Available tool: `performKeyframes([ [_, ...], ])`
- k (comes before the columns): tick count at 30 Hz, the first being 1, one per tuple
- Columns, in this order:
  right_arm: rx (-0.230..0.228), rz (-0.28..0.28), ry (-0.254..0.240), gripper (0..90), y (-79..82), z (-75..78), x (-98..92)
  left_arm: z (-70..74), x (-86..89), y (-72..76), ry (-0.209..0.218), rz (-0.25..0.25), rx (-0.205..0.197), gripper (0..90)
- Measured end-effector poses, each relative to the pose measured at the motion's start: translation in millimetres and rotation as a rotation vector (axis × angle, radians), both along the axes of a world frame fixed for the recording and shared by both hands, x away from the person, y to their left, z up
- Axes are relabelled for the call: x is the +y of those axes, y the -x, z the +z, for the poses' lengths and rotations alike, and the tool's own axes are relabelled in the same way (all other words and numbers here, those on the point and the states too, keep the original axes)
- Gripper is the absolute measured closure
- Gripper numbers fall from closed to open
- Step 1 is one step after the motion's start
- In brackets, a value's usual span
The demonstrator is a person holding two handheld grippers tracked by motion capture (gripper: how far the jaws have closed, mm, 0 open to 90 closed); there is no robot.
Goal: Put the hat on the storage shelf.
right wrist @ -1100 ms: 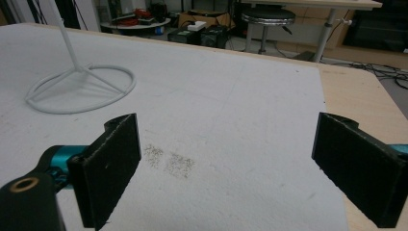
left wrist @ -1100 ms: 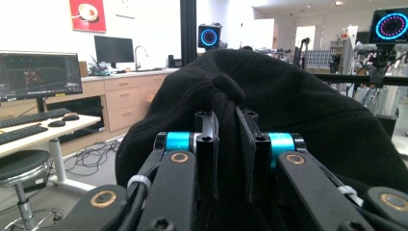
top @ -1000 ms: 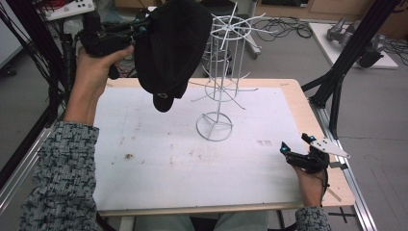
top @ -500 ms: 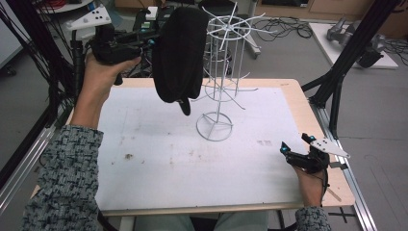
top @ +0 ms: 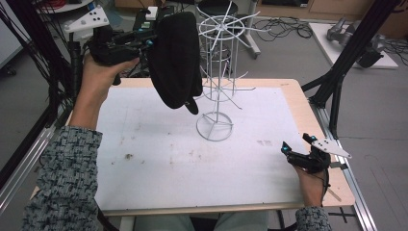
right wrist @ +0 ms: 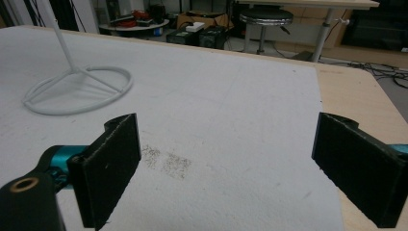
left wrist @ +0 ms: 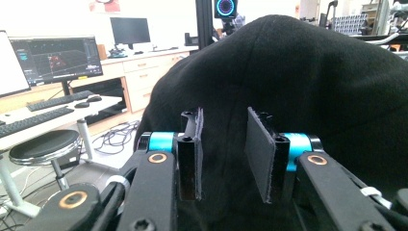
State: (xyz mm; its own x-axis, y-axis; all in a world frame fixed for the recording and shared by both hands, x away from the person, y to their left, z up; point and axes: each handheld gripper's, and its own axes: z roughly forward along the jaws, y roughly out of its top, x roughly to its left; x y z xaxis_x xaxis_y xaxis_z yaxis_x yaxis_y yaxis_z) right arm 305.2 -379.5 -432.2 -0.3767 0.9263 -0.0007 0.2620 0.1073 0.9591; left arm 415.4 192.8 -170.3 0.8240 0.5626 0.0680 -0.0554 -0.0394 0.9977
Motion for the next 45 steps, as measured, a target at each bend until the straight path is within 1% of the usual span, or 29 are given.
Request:
performKeyframes([
  [3,0.0,-0.002,0.0,8.9,0.1,0.1,-0.3,-0.7,4.4,1.9,-0.01,0.017,-0.005,66.6],
  [6,0.001,-0.003,0.0,8.9,0.0,0.0,-0.5,-1.1,7.6,3.9,-0.012,0.03,-0.011,65.3],
  [7,0.002,-0.002,-0.001,8.9,0.0,-0.2,-0.4,-1.9,11.1,5.5,-0.019,0.05,-0.006,64.7],
  [8,0.001,-0.002,-0.001,8.9,-0.1,-0.2,-0.5,-1.9,11.1,5.5,-0.019,0.05,-0.006,64.6],
  [9,0.0,-0.003,0.0,9.0,-0.1,0.0,-0.6,-3.3,16.0,7.5,-0.031,0.066,-0.009,64.5],
  [14,-0.003,-0.004,-0.005,8.9,-0.4,0.1,-0.1,-7.2,31.1,15.7,-0.004,0.093,-0.016,62.5],
  [15,-0.002,-0.004,-0.002,8.9,-0.4,0.3,-0.2,-7.2,31.1,15.7,-0.004,0.093,-0.016,62.4],
  [16,-0.002,-0.004,-0.002,8.9,-0.4,0.3,-0.2,-7.8,34.7,17.6,0.0,0.103,-0.021,62.4],
  [17,0.0,-0.002,-0.004,8.9,-0.9,0.1,0.3,-8.7,42.5,22.1,0.003,0.125,-0.025,61.4],
  [20,0.006,-0.002,-0.003,8.9,-0.9,0.2,0.6,-9.9,48.2,26.0,0.0,0.146,-0.029,59.4],
  [21,0.001,-0.001,-0.002,8.9,-1.5,0.1,0.8,-12.0,53.9,30.2,-0.011,0.171,-0.032,58.2],
  [23,-0.002,-0.002,-0.006,9.0,-1.9,-0.3,1.3,-15.1,58.4,34.2,-0.02,0.194,-0.033,57.0],
  [24,-0.001,-0.001,-0.004,8.9,-1.8,-0.1,1.3,-15.1,58.4,34.2,-0.02,0.194,-0.033,56.0],
  [27,0.003,-0.004,-0.004,8.9,-1.4,0.3,1.9,-21.6,63.3,39.3,-0.032,0.223,-0.021,52.3],
  [28,0.0,0.0,-0.001,8.9,-1.7,0.2,1.9,-27.5,66.6,43.4,-0.044,0.246,-0.013,51.5],
  [30,-0.001,0.001,0.003,8.9,-2.2,0.3,1.9,-29.6,67.5,44.8,-0.043,0.251,-0.01,49.4],
  [31,0.003,-0.002,-0.004,8.9,-2.9,0.3,2.5,-36.6,70.4,49.1,-0.037,0.268,-0.007,47.6],
  [32,0.0,-0.002,-0.004,8.9,-3.5,0.5,2.7,-36.6,70.4,49.1,-0.037,0.268,-0.007,46.5],
  [33,-0.003,0.001,-0.005,8.9,-3.9,0.6,3.0,-42.1,72.7,51.7,-0.031,0.274,0.0,46.0],
  [34,-0.005,0.001,-0.007,8.9,-4.4,0.8,3.7,-42.1,72.7,51.7,-0.031,0.274,0.0,45.4],
  [35,-0.001,0.002,-0.007,8.9,-4.6,0.9,4.4,-48.1,75.6,54.6,-0.031,0.29,0.012,43.6],
  [36,-0.003,0.003,-0.005,8.9,-5.2,1.0,5.0,-50.9,77.0,56.2,-0.029,0.295,0.018,42.1],
  [39,-0.001,0.006,-0.005,8.9,-5.7,1.5,7.5,-59.1,81.2,61.0,-0.021,0.315,0.022,40.3],
  [40,-0.006,0.008,-0.002,8.9,-6.1,1.7,7.9,-61.5,83.2,62.5,-0.023,0.32,0.024,40.1],
  [41,-0.009,0.009,-0.006,9.0,-6.7,1.4,8.7,-63.9,84.5,63.9,-0.016,0.324,0.028,39.7],
  [42,-0.005,0.012,-0.002,8.9,-7.0,1.7,8.7,-66.0,86.5,65.5,-0.019,0.328,0.029,39.3],
  [43,-0.005,0.011,-0.009,8.9,-7.4,1.6,9.3,-68.4,88.1,67.1,-0.014,0.337,0.032,38.4],
  [44,-0.007,0.013,-0.002,8.9,-8.0,1.5,9.5,-68.4,88.1,67.1,-0.014,0.337,0.032,37.7],
  [45,-0.006,0.014,-0.003,8.9,-8.4,1.6,10.3,-73.0,91.1,69.9,-0.008,0.35,0.041,37.3],
])
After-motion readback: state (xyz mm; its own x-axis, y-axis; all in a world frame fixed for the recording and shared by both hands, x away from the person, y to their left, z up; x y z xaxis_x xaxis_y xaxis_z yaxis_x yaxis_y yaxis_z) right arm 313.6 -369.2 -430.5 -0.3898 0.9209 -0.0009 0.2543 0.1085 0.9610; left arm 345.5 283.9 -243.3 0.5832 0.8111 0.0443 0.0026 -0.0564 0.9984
